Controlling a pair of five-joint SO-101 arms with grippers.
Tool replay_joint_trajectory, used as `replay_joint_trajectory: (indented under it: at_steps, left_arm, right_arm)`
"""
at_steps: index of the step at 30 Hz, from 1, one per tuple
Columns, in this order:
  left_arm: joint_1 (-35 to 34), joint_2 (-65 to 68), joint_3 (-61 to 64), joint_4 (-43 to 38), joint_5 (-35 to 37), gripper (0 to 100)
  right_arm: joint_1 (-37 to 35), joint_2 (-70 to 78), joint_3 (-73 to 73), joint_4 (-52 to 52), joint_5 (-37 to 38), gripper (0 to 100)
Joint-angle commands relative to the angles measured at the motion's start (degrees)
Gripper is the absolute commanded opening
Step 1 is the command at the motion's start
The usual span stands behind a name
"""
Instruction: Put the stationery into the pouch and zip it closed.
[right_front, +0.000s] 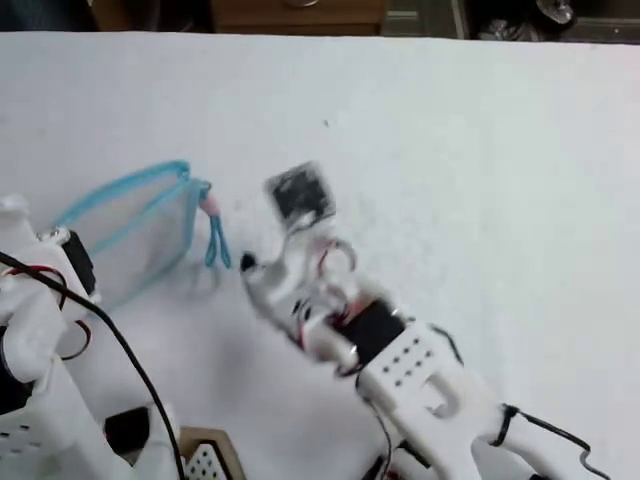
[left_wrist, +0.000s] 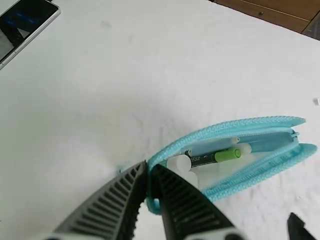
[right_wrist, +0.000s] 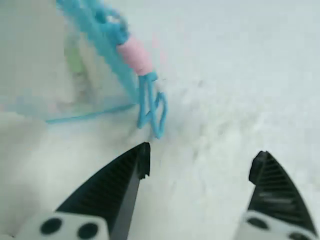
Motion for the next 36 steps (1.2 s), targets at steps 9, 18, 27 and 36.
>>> replay_joint_trajectory:
  at_steps: [9, 18, 27, 36]
  left_arm:
    - [0.13, 0.4, -0.97, -0.53, 0.35, 2]
    - [-0.13, 0.13, -0.97, -0.26, 0.35, 2]
    - [-0.13, 0.22, -0.97, -0.44, 0.35, 2]
    - [-0.13, 0.13, -0.97, -0.44, 0.35, 2]
  right_arm:
    - [-3.82, 13.76, 5.01, -33.71, 0.44, 30.7]
    - [0.48, 36.79, -6.24, -43.12, 0.53, 30.4]
    - [3.65, 38.64, -7.56, -43.12, 6.86, 1.3]
    - [6.29, 38.37, -6.95, -42.68, 7.38, 6.1]
